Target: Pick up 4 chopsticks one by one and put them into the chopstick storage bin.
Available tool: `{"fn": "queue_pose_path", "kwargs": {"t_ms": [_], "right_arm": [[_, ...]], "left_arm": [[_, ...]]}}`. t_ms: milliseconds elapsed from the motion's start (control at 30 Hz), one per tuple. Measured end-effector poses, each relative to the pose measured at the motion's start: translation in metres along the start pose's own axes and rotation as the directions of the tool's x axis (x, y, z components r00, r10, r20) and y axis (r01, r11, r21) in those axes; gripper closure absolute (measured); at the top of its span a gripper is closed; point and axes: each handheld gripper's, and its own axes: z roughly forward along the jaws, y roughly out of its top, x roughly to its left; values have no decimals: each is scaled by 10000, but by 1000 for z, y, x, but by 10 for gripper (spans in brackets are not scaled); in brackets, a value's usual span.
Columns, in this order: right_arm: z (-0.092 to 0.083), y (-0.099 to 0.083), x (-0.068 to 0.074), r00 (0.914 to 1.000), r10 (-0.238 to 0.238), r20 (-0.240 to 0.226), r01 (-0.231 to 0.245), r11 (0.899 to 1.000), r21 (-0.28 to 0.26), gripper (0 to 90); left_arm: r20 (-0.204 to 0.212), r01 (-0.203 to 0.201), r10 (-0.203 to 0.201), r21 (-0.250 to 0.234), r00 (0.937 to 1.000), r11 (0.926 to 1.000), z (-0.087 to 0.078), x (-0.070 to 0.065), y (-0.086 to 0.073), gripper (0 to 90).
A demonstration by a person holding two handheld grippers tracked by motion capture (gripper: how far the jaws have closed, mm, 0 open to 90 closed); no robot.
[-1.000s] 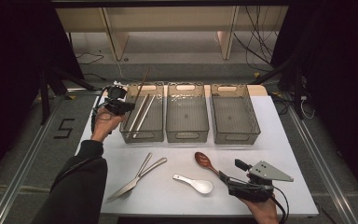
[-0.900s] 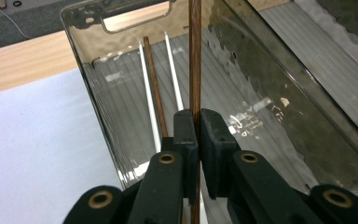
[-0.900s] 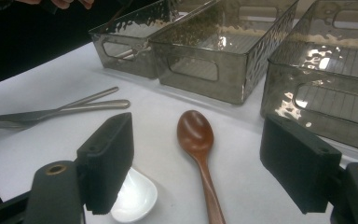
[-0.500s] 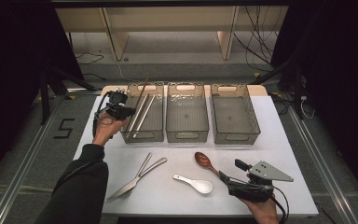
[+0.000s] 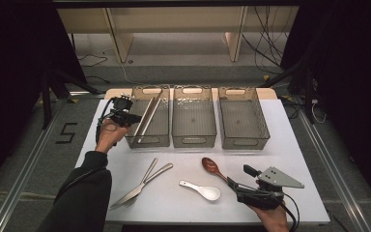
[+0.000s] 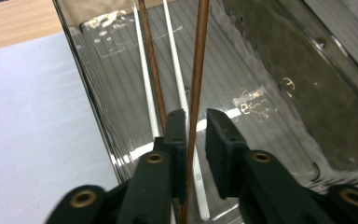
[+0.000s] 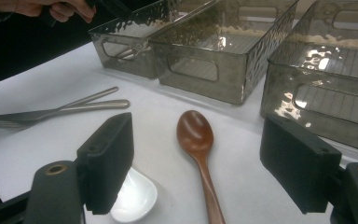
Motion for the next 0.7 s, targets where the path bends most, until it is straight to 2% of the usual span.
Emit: {"fn": "queue_pose_path", "kwargs": {"t_ms": [200,367,467,600,700], "right_arm": [[1,0,0,10000,-8,0,8,10000,11,267],[0,0,0,10000,-4,-14,4,10000,15,267],[1,0,0,10000,-35,-7,35,10000,20,267],[1,0,0,10000,-23,-25,24,10000,30,267],[1,0,0,10000,-8,-68,9,9999,103,266]], "left_arm": [[170,119,-116,-169,9998,9998,-16,-6,-4,533],[440,96,-80,-353,9990,9993,-33,-13,-14,423],[766,239,-190,-637,9969,9977,-44,-15,-22,378],[1038,172,-91,-774,9946,9969,-54,-18,-34,319],[1408,226,-83,-1003,9900,9947,-59,-22,-44,289]]}}
